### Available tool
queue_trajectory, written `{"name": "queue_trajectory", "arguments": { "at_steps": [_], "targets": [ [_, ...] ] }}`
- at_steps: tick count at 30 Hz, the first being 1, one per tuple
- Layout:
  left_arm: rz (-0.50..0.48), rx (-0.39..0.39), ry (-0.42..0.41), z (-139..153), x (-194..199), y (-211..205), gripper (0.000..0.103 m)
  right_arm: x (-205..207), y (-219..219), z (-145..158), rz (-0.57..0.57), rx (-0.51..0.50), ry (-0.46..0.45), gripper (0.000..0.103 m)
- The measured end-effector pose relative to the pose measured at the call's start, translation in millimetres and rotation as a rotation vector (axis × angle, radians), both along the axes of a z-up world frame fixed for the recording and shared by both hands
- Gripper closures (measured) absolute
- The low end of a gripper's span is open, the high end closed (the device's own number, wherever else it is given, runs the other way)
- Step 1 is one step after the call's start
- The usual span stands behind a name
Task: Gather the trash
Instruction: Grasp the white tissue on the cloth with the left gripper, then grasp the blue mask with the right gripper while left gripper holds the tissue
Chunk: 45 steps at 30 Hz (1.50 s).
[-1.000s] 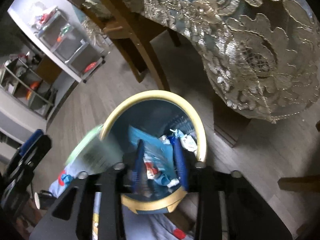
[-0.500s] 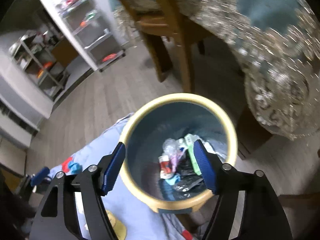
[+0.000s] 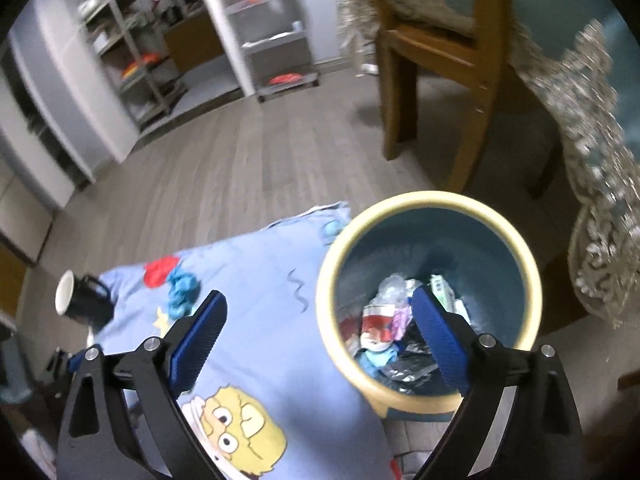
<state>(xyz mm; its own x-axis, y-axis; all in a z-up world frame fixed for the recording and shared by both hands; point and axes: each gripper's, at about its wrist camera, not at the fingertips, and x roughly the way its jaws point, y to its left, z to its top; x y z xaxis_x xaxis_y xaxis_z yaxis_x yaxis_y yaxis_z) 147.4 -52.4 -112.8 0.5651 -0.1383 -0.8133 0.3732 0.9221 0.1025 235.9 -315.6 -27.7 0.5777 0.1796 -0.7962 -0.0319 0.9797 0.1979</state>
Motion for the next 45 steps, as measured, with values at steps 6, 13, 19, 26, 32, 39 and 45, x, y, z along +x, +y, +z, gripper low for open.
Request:
{"name": "queue_trajectory", "arguments": {
  "at_steps": [6, 13, 19, 26, 32, 39, 45],
  "targets": [
    [0.064, -0.034, 0.082, -31, 12, 24, 0.006, -4, 45, -5, 0.099, -0.036, 0.025, 0.01],
    [0.071, -0.076, 0.096, -41, 29, 22, 0.006, 2, 69, -23, 0.134, -0.045, 0.091, 0.01],
    [0.011, -0.05, 0.121, -57, 32, 1, 0.016, 4, 66, -25, 0.111, -0.045, 0.098, 0.01],
    [-0.046, -0.011, 0.176, -61, 28, -6, 0.084, 5, 62, -28, 0.096, -0.07, 0.104, 0.01],
    [0.006, -0.057, 0.129, 10, 26, 23, 0.084, 2, 62, -26, 0.087, -0.062, 0.095, 0.01],
    [0.043, -0.07, 0.062, 72, 18, 63, 0.084, -2, 74, -27, 0.103, -0.068, 0.081, 0.01],
    [0.097, -0.117, 0.064, 59, 36, 81, 0.084, 8, 104, -33, 0.155, -0.098, 0.062, 0.01]
  ]
}}
